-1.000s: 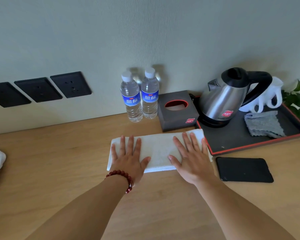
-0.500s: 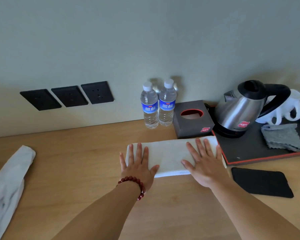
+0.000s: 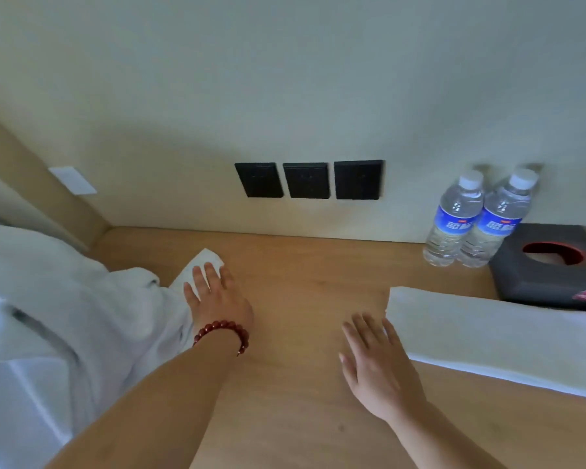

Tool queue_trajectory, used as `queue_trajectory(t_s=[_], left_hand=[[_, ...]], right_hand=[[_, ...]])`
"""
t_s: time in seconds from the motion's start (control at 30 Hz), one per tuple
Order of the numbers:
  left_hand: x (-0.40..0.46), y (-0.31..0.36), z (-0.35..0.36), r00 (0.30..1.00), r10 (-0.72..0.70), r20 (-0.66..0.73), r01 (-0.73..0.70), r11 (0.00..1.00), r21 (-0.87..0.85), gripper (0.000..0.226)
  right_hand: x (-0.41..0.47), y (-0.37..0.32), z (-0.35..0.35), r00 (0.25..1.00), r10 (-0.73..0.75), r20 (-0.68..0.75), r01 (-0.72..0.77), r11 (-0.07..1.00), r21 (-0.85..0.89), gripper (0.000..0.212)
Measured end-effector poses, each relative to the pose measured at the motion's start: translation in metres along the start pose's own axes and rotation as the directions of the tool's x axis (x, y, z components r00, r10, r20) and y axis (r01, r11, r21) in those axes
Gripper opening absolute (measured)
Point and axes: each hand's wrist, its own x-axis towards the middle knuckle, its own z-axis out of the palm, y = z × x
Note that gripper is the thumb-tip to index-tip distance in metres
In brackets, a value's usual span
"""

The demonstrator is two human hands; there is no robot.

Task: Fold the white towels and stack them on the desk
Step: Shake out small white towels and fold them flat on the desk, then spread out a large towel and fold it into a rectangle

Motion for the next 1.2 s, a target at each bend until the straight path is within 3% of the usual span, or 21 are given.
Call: queue_trajectory(t_s=[0.13,0.27,0.4,0.53,0.7,0.77,0.83,1.07,1.2], left_hand=[[0.015,-0.074,0.006,0.999,-0.012,-0.029,0.018,0.976,0.217,0.062],[0.029,-0.122,0.01,0.999,0.032,0.031,-0.039,0.961,0.272,0.057],[0.02,-0.124,-0.006,0.976,0.197,0.09,-0.214,0.944,0.252,0.048],[0.013,-0.117,-0.07,0.939,0.341,-0.052,-0.318,0.913,0.256,0.051],[0.02,-0.17,-0.168,0.929,0.283,-0.236,-0.227,0.944,0.24,0.042],[0.024,-0.21,-0.199,0.939,0.22,-0.266,-0.161,0.961,0.225,0.038],[0.025,-0.254,-0.222,0.956,0.125,-0.265,-0.074,0.978,0.193,0.036],[0.002,-0.379,-0.25,0.982,-0.039,-0.186,0.058,0.994,0.096,0.029],[-0.014,-0.437,-0.233,1.0,-0.006,0.0,0.006,0.998,0.056,0.045]], right_hand=[[0.0,-0.063,0.031,0.993,-0.107,0.05,0.105,0.993,0.046,0.051],[0.005,-0.102,0.042,0.984,-0.103,0.149,0.097,0.994,0.046,0.051],[0.022,-0.125,0.035,0.977,-0.086,0.195,0.084,0.996,0.019,0.051],[0.058,-0.159,-0.017,0.983,-0.089,0.16,0.084,0.996,0.042,0.044],[0.12,-0.227,-0.091,0.992,-0.071,0.103,0.054,0.985,0.165,0.038],[0.139,-0.261,-0.116,0.992,-0.071,0.104,0.042,0.964,0.262,0.035],[0.152,-0.296,-0.149,0.988,-0.131,0.076,0.109,0.964,0.243,0.037],[0.164,-0.415,-0.222,0.946,-0.303,0.117,0.252,0.912,0.323,0.033],[0.151,-0.466,-0.228,0.92,-0.368,0.133,0.308,0.891,0.334,0.037]])
